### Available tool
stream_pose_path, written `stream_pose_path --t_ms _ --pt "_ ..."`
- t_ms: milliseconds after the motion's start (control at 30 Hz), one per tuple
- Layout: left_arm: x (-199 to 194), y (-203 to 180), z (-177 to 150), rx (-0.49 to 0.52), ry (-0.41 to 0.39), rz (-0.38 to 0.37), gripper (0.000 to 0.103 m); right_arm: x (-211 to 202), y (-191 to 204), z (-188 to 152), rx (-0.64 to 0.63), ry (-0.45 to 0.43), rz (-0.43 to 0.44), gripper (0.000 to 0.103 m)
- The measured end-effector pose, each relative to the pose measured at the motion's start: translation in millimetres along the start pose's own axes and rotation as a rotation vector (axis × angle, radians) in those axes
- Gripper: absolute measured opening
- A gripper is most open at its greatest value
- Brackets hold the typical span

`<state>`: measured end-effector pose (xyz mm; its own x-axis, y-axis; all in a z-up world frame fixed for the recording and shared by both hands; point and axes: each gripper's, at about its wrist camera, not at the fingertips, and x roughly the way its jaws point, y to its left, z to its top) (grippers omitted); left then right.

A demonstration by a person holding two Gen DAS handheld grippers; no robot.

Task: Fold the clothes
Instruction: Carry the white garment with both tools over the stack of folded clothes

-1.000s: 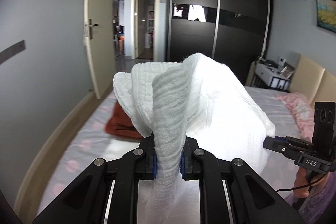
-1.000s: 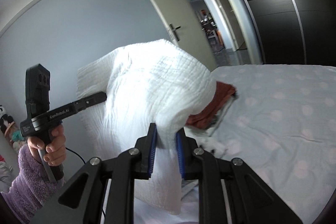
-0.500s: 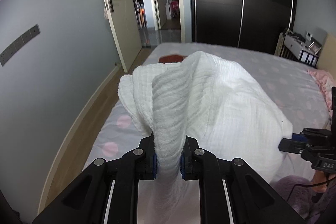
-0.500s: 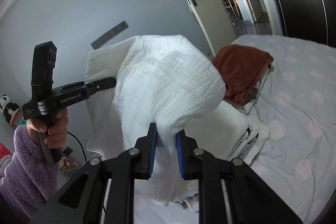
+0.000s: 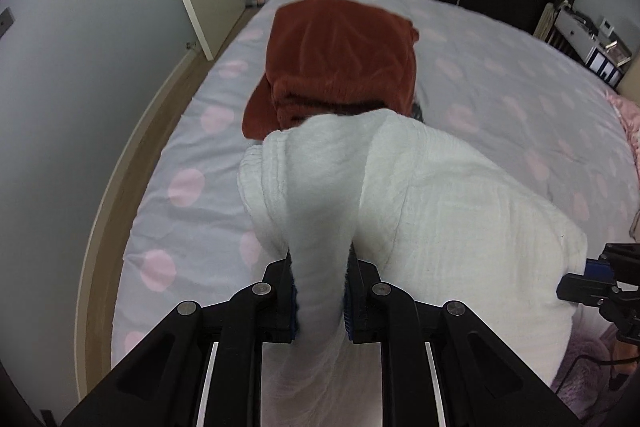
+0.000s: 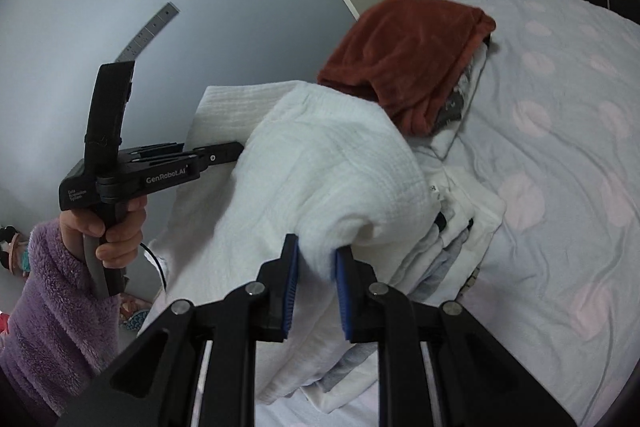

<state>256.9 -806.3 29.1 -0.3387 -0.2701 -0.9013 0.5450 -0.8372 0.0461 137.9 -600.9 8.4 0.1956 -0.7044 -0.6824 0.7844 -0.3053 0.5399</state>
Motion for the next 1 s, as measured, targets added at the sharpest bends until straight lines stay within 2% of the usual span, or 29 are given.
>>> stream_pose_path --t_ms 167,300,367,400,467,500,600,733,833,1000 --pt "12 1 2 0.007 0.034 0.001 0.019 13 -5 5 0.007 0.041 -0.004 0.017" --pt "16 4 6 0.006 0.051 -0.004 0.026 9 -6 4 0.038 0.065 0.03 0.022" --pt "7 9 8 -0.019 0.027 -0.024 0.032 6 -15 5 0.092 0.085 0.076 0.03" --pt "3 12 9 -0.031 0.014 -0.034 0.033 2 -22 5 0.137 0.091 0.117 0.034" --pt "-2 20 13 -0.076 -0.002 -0.07 0.034 -1 -41 4 0.252 0.094 0.211 0.048" --pt "-3 23 15 -0.094 -0.004 -0.077 0.036 -2 -50 3 0.303 0.092 0.241 0.05" --pt "2 27 20 -0.119 0.003 -0.063 0.036 -2 -76 4 0.433 0.084 0.306 0.052" --pt "14 33 28 -0.169 0.018 -0.046 0.036 8 -100 9 0.567 0.124 0.387 0.053" --pt "20 37 32 -0.2 0.023 -0.044 0.036 15 -110 11 0.635 0.168 0.44 0.053" --pt "28 35 36 -0.193 0.038 -0.031 0.036 27 -128 8 0.741 0.184 0.506 0.053"
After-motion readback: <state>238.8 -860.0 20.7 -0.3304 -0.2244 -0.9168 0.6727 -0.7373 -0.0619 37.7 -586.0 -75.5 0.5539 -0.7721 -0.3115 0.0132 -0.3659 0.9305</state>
